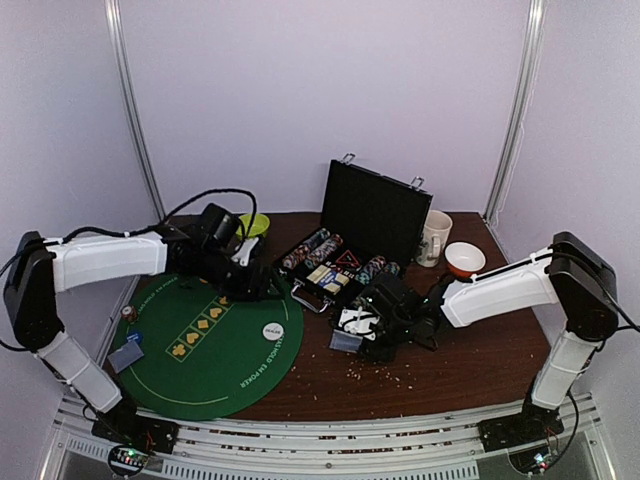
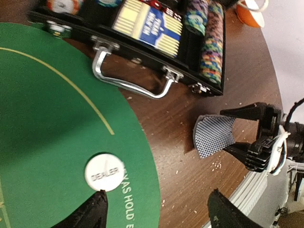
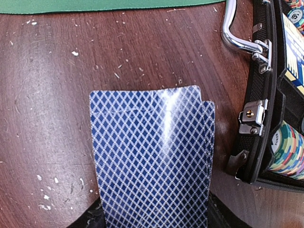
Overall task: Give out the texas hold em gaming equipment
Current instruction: Pick up the poker card from the face-down deck piles.
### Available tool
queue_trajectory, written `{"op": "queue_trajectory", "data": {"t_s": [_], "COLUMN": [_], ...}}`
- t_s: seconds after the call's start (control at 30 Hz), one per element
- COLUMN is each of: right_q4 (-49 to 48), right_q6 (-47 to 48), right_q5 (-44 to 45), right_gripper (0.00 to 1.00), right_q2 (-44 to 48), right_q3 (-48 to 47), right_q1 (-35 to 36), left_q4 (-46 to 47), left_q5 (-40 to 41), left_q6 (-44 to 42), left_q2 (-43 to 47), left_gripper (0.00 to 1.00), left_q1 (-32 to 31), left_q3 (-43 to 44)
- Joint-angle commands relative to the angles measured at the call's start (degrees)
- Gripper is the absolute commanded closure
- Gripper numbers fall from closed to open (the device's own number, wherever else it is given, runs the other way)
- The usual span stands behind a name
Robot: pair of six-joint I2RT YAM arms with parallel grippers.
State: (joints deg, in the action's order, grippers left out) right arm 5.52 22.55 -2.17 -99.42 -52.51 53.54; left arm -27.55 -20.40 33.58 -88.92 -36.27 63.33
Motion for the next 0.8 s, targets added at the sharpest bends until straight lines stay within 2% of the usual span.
{"op": "queue_trajectory", "data": {"t_s": [0.0,0.07,0.13,0.27,0.4,0.43,0.53,0.77], "right_q4": [1.4,1.5,1.3,0.8,-0.2,-0.4,-1.1,-1.8], "right_q6": [-0.2,-0.3,-0.5,-0.7,-1.3,-1.5,-2.1,-2.8], "right_q5": [-1.3,-1.6,-1.8,-2.3,-3.4,-3.7,-4.3,-4.5], "right_gripper": [0.40,0.40,0.40,0.40,0.40,0.41,0.41,0.41], "right_q2": [1.5,1.4,1.4,1.7,1.8,1.7,1.7,1.9], "right_q3": [1.1,1.1,1.2,1.4,1.5,1.6,1.7,2.0], "right_q1": [-0.4,-0.4,-0.4,-0.5,-0.5,-0.5,-0.5,-0.6], "left_q4": [28.9,35.1,37.4,30.5,29.9,29.8,29.4,26.7], "left_q5": [-7.3,-8.0,-7.9,-6.5,-8.5,-9.1,-11.7,-12.7], "left_q6": [0.6,1.3,2.5,1.2,0.4,0.2,-0.2,-0.8], "left_q2": [-3.4,-6.0,-9.0,-14.8,-18.8,-20.0,-23.2,-27.5], "left_gripper": [0.22,0.21,0.20,0.21,0.25,0.26,0.40,0.44], "left_q1": [-5.5,-6.6,-6.9,-7.9,-9.5,-9.9,-10.9,-11.9], "left_q3": [-4.9,-5.6,-5.6,-2.9,-2.3,-1.8,1.8,5.8]}}
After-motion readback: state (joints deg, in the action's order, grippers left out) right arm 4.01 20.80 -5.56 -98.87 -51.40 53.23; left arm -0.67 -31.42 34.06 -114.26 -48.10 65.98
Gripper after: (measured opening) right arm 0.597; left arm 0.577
